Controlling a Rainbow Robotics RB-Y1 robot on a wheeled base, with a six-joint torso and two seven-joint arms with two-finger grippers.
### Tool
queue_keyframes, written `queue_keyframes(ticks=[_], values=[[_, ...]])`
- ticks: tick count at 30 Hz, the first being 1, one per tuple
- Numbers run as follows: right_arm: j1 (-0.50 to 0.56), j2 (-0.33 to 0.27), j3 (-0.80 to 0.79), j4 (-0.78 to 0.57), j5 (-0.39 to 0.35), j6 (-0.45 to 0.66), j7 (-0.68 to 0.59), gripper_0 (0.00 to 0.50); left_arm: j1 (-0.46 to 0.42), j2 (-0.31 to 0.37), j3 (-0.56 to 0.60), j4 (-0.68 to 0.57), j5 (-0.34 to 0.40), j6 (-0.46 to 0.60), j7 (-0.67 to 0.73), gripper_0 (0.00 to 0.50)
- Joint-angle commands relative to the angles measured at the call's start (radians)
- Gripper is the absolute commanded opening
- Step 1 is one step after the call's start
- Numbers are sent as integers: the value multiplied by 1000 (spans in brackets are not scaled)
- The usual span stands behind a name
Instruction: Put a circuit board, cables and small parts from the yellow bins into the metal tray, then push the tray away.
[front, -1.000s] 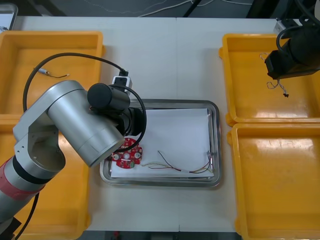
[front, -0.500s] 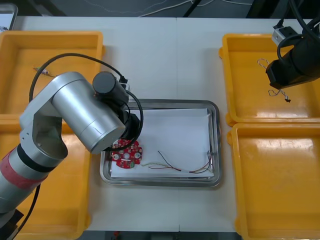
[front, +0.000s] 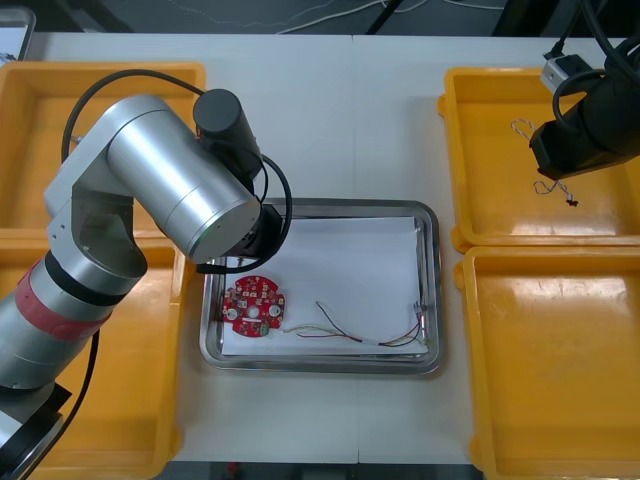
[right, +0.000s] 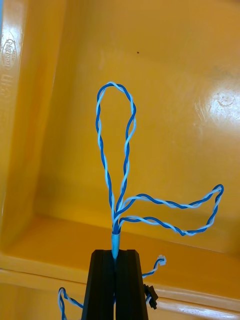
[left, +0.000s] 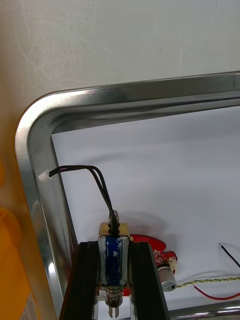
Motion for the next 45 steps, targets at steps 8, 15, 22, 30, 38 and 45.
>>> queue_keyframes(ticks=[8, 15, 22, 30, 38, 45], values=[[13, -26, -2, -34, -41, 6, 11, 0, -44, -50, 26, 71, -35, -56, -92, 0], [13, -20, 24, -34, -58, 14, 5, 0, -44, -58, 22, 121, -44, -118, -98, 0], [13, -20, 26, -34, -66, 23, -2, 0, -44, -59, -9, 160, -48, -174, -99, 0], [22, -18, 26, -32, -71, 23, -28, 0, -44, -59, -23, 186, -53, -196, -105, 0], [22, -18, 26, -32, -71, 23, -28, 0, -44, -59, -29, 201, -62, -196, -108, 0], [22, -18, 26, -32, -71, 23, -28, 0, -44, -59, -37, 229, -76, -216, -115, 0]])
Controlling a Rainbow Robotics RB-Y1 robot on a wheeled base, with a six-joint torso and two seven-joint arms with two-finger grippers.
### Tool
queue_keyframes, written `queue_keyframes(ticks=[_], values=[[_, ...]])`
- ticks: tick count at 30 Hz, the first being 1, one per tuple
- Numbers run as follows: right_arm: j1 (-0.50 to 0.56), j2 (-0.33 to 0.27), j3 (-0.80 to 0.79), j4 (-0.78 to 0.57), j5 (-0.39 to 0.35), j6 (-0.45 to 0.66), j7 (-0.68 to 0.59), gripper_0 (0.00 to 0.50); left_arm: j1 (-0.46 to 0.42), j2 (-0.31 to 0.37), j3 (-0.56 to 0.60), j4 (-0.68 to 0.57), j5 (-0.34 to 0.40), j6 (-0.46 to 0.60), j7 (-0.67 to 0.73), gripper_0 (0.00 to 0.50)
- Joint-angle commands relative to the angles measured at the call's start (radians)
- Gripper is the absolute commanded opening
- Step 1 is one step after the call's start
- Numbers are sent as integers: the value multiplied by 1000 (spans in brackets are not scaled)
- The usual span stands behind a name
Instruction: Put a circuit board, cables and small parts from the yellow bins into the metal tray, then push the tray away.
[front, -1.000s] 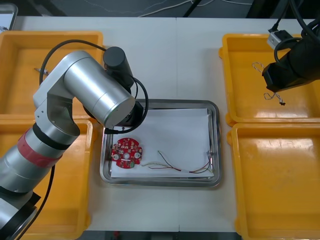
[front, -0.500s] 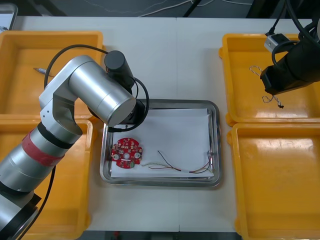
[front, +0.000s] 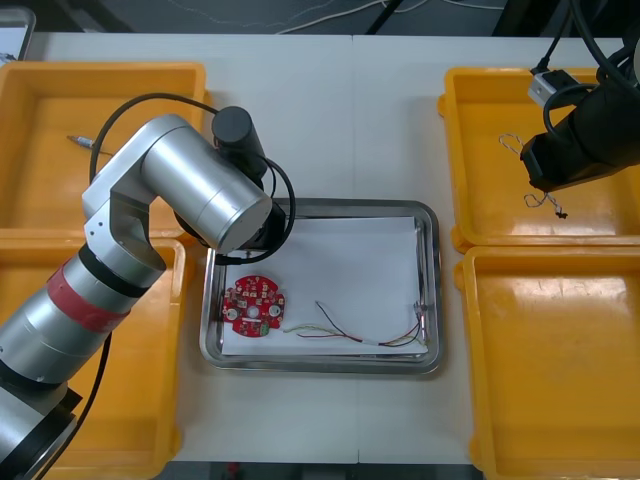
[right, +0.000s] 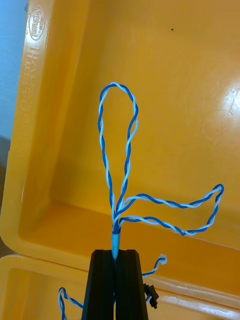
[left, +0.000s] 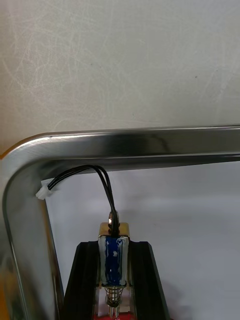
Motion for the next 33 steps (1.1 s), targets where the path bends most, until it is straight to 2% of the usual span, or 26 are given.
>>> queue_keyframes(ticks=[1, 8, 10, 11, 12, 13, 14, 15, 18, 20, 26, 33], values=[[6, -18, 12, -32, -9, 8, -25, 0, -39, -24, -26, 11, -16, -26, -101, 0], [6, -18, 12, -32, -9, 8, -25, 0, -39, -28, -27, 14, -14, -34, -98, 2], [6, -18, 12, -32, -9, 8, -25, 0, -39, -30, -27, 14, -16, -34, -96, 120], [6, -18, 12, -32, -9, 8, -25, 0, -39, -30, -27, 14, -16, -34, -96, 158], [6, -18, 12, -32, -9, 8, -25, 0, -39, -30, -27, 14, -14, -34, -96, 218], [6, -18, 12, -32, -9, 8, -25, 0, -39, -30, -27, 14, -13, -34, -98, 254], [6, -18, 12, -32, -9, 8, -25, 0, -39, -30, -27, 13, -13, -34, -100, 266], [6, -18, 12, -32, -9, 8, -25, 0, -39, -30, -27, 14, -13, -34, -98, 329], [6, -18, 12, -32, -9, 8, -25, 0, -39, -33, -27, 13, -11, -34, -96, 455], [6, -18, 12, -32, -9, 8, -25, 0, -39, -33, -27, 11, -10, -32, -96, 492], [6, -18, 12, -32, -9, 8, -25, 0, -39, -33, -20, -35, -2, 1, -90, 500], [6, -18, 12, -32, -9, 8, -25, 0, -63, -28, 72, -154, 91, 146, -84, 500]])
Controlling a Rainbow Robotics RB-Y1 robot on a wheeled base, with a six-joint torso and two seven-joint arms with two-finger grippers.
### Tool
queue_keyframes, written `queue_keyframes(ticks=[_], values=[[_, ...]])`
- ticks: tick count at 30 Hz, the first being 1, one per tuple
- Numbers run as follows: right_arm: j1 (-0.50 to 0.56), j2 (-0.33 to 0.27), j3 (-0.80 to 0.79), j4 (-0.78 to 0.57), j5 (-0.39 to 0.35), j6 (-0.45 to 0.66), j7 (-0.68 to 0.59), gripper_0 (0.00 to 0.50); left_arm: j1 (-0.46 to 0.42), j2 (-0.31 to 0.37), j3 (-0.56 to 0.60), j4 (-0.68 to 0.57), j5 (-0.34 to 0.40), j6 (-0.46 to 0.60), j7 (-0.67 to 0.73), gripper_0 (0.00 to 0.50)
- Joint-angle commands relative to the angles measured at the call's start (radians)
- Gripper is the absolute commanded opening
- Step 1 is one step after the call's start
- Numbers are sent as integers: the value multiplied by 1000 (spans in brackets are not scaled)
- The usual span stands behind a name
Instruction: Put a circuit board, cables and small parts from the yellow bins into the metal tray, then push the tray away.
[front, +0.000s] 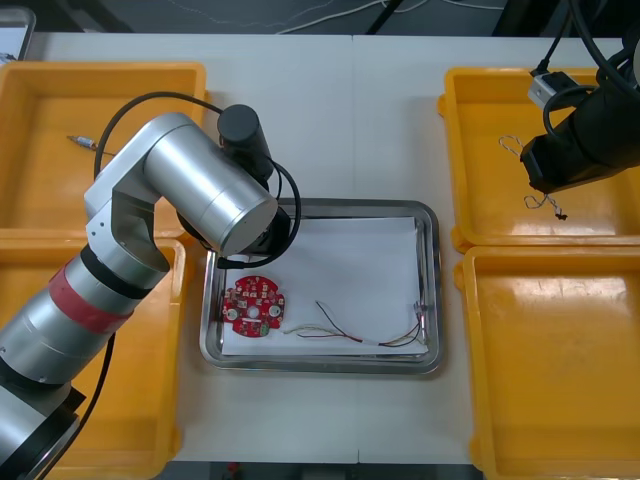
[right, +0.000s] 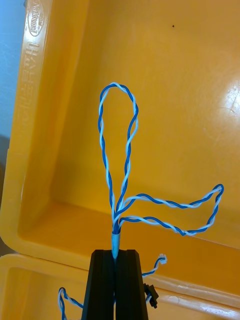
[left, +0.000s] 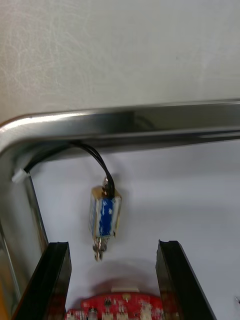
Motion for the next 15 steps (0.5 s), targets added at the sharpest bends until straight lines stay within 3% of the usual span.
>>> queue_keyframes(ticks=[1, 7, 15], values=[[3, -18, 12, -32, -8, 8, -25, 0, -63, -21, 96, -120, 70, 100, -75, 500], [3, -18, 12, -32, -8, 8, -25, 0, -110, -21, 176, -156, 116, 198, -75, 500], [12, -23, 16, -20, -8, 3, -32, 0, -155, 8, 236, -99, 119, 199, -97, 500]])
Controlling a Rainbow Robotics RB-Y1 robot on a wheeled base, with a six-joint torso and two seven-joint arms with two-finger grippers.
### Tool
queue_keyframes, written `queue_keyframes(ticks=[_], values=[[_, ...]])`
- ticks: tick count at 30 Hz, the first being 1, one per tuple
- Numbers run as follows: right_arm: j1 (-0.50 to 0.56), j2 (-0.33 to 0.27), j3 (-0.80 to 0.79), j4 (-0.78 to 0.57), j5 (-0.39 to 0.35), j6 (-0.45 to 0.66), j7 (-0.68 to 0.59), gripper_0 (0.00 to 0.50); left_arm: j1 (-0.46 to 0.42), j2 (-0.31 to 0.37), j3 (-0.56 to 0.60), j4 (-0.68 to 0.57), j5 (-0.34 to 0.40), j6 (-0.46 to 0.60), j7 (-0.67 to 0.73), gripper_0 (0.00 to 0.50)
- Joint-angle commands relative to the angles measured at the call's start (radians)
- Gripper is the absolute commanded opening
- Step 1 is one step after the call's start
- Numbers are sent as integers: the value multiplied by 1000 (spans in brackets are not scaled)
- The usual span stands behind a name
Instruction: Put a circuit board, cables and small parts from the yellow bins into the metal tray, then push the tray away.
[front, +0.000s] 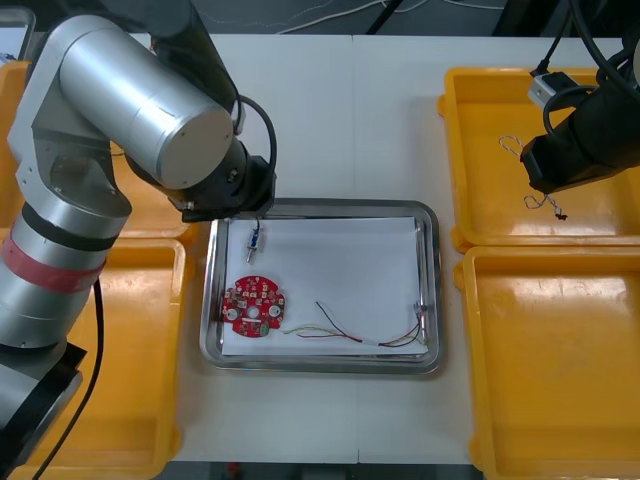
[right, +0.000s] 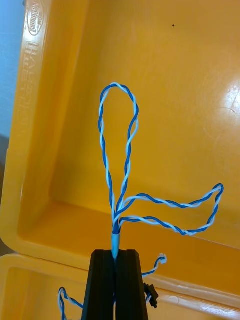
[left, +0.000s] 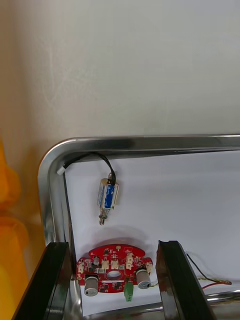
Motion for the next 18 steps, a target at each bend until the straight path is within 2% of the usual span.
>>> queue_keyframes(ticks=[1, 8, 14, 18], values=[[2, -35, 18, -24, -6, 5, -32, 0, -81, 16, 52, 37, 11, 9, -103, 500], [-6, -38, 34, -94, -18, 19, -18, 0, -135, 70, 62, 149, 34, -51, -132, 500], [-4, -41, 79, -169, -37, 19, -28, 0, -151, 143, 62, 276, 116, -207, -161, 500], [-4, -41, 79, -175, -66, 19, -21, 0, -153, 186, 62, 333, 144, -261, -215, 500]])
